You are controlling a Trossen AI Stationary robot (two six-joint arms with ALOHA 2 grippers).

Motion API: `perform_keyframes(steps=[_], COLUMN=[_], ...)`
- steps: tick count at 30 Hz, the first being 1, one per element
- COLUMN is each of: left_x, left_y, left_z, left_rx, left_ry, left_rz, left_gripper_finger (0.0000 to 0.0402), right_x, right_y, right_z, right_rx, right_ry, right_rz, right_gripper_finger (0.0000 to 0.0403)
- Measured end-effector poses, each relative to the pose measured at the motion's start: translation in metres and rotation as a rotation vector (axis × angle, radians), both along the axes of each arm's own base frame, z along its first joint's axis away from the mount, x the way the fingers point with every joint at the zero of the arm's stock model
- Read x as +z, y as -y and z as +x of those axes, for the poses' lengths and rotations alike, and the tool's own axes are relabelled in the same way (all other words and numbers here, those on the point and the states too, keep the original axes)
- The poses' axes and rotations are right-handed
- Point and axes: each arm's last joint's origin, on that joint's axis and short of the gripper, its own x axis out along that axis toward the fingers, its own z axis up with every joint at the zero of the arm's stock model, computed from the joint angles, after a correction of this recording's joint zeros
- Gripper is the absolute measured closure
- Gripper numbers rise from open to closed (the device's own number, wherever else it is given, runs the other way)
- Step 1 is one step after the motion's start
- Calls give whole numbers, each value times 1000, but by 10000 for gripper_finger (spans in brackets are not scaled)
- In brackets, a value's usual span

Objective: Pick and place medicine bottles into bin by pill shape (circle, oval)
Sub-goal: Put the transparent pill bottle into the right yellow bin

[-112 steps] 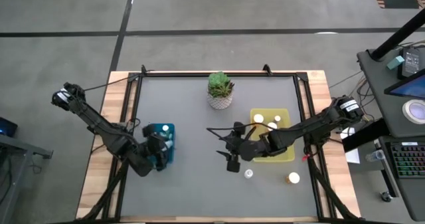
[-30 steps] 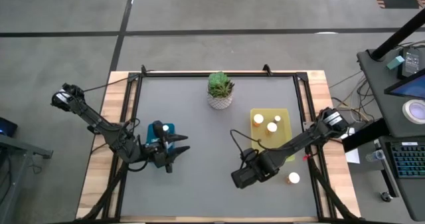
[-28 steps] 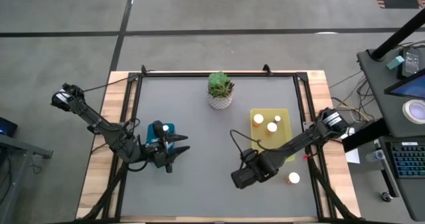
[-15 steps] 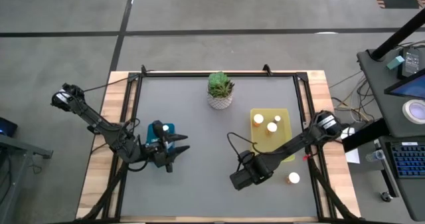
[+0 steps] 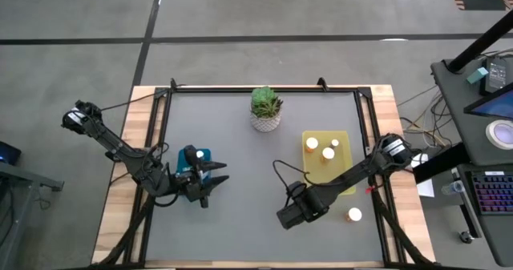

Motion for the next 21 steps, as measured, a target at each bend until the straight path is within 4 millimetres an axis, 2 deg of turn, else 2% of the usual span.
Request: perform_keyframes(steps=[5,9,13,17,21], left_x=[0,0,0,0,0], left_y=[0,0,0,0,0], left_z=[0,0,0,0,0], left_rx=[0,0,0,0,0], left_ry=[0,0,0,0,0], left_rz=[0,0,0,0,0], left_gripper_finger=[233,233,233,233,233], right_x=[0,1,8,20,41], right_y=[-1,-1,-1,-5,-11], right_z=[1,1,1,5,13], right_rx=[19,44,141,266,409], right_ry=[15,17,50,149,354], right_rz=[8,8,28,108,202], right_gripper_finger=[269,269,266,266,266])
